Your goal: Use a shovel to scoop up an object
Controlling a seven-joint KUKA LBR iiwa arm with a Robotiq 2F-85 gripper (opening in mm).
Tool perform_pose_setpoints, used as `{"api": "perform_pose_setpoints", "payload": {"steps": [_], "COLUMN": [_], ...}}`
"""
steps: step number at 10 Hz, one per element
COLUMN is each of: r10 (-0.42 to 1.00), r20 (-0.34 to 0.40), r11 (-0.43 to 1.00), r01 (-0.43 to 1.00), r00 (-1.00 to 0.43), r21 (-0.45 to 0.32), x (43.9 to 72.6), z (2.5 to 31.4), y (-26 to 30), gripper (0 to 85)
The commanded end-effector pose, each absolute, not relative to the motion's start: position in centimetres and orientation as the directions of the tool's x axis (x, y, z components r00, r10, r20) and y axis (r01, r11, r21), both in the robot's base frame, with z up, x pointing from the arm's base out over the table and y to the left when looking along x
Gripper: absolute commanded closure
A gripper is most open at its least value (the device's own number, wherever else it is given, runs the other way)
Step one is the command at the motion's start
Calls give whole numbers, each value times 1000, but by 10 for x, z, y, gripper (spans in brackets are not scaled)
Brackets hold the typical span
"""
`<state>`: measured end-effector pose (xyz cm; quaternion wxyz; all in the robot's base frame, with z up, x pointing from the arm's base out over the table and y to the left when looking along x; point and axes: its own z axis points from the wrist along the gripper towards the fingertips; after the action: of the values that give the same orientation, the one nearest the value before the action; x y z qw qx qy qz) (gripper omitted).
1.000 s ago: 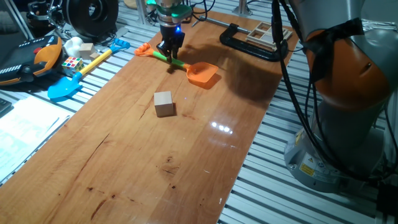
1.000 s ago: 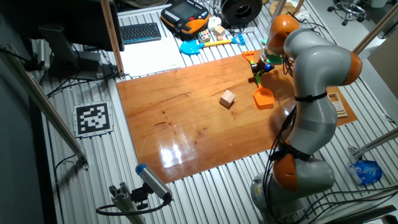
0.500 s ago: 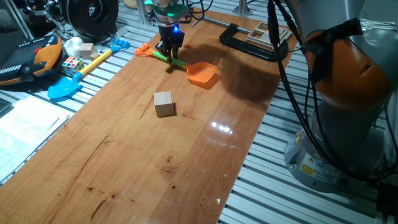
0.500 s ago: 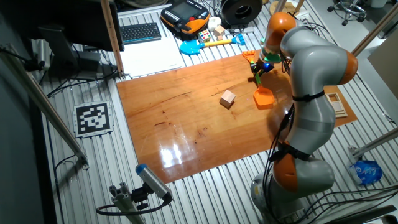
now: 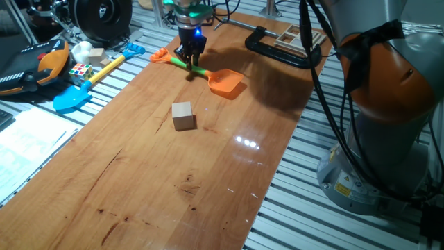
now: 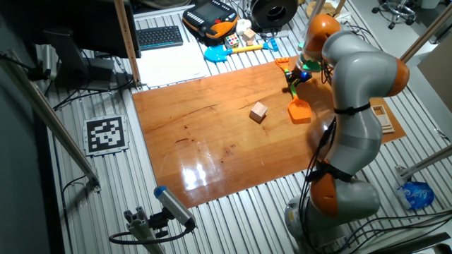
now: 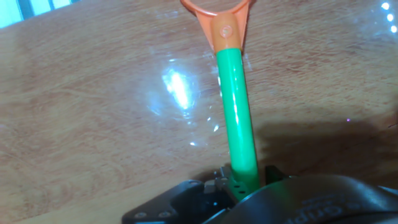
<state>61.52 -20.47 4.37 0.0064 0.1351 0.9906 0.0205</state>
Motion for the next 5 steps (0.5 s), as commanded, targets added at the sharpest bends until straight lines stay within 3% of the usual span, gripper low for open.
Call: {"api": "perform_pose_setpoints", "payload": {"steps": [1, 5], "r10": [265, 259], "r20": [-14, -22], "r11": [963, 966], "r01": [265, 259], "r00": [-964, -966], "r21": [42, 20], "x": [615, 614], "z": [42, 35], "y": [-203, -203], "gripper": [510, 510]}}
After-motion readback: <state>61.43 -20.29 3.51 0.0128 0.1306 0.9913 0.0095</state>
